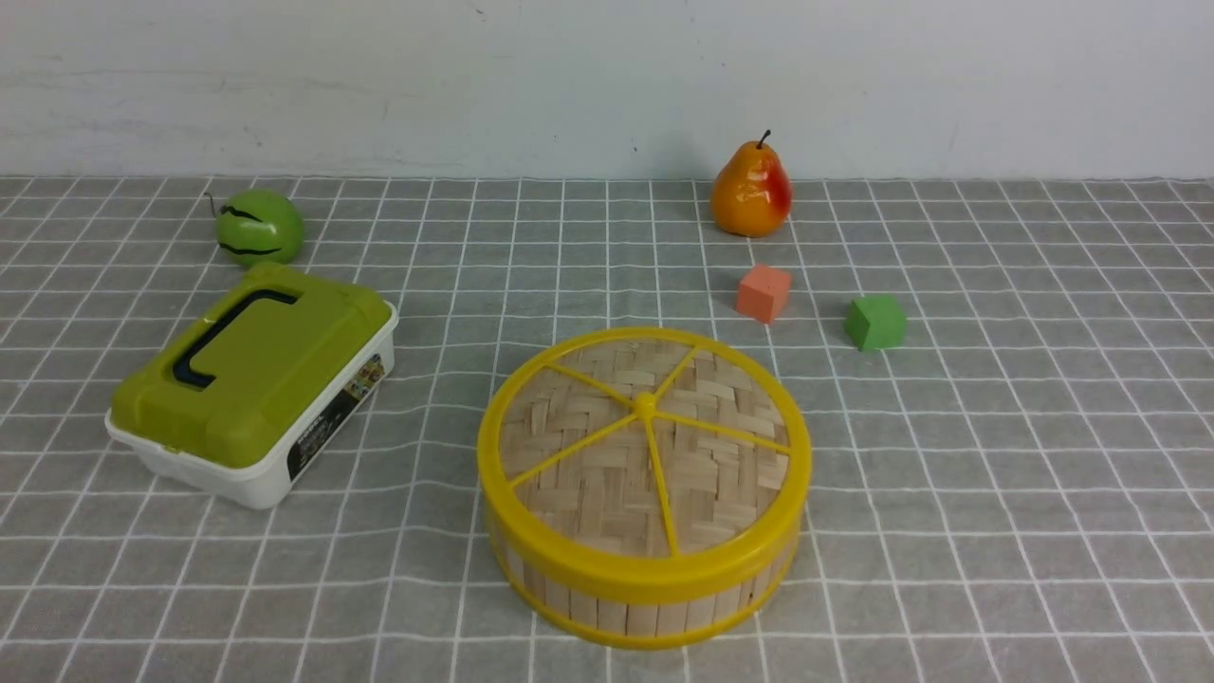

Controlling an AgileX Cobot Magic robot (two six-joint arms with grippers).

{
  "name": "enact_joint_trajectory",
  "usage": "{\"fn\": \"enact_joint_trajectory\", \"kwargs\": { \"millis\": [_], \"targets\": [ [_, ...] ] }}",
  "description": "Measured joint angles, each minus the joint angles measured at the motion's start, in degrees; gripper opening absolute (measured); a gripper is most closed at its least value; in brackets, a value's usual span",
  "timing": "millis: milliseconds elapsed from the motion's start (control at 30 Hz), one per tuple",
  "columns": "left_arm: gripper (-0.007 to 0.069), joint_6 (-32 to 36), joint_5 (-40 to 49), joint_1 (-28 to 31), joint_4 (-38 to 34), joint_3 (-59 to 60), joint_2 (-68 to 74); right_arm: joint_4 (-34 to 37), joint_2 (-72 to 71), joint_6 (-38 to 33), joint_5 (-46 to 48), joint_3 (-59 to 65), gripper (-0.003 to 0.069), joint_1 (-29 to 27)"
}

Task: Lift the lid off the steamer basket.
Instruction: Use the right arm to lift the lid of the steamer

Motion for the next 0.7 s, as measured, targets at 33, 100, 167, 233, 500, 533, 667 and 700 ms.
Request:
{"fn": "enact_joint_trajectory", "kwargs": {
  "millis": [33,100,167,233,500,533,667,700],
  "targets": [
    [0.0239,0.0,0.0,0.0,0.0,0.0,0.0,0.0,0.0,-1.46,0.0,0.0,0.0238,0.0],
    [0.0239,0.0,0.0,0.0,0.0,0.0,0.0,0.0,0.0,-5.23,0.29,-0.39,0.023,0.0],
    [0.0239,0.0,0.0,0.0,0.0,0.0,0.0,-0.6,0.0,-12.28,1.88,-3.64,0.0192,0.0],
    [0.0239,0.0,0.0,0.0,0.0,0.0,0.0,-2.06,1.82,-19.32,3.28,-8.63,0.0128,0.0],
    [0.0239,0.0,0.0,0.0,0.0,0.0,0.0,-17.11,26.8,-44.17,23.83,-41.17,-0.002,0.0],
    [0.0239,0.0,0.0,0.0,0.0,0.0,0.0,-17.11,27.56,-44.17,23.83,-41.17,-0.002,0.0],
    [0.0239,0.0,0.0,0.0,0.0,0.0,0.0,-20.36,44.19,-53.26,37.61,-59.7,-0.0008,0.0],
    [0.0239,0.0,0.0,0.0,0.0,0.0,0.0,-20.36,44.84,-53.26,37.61,-59.7,-0.0008,0.0]
  ]
}}
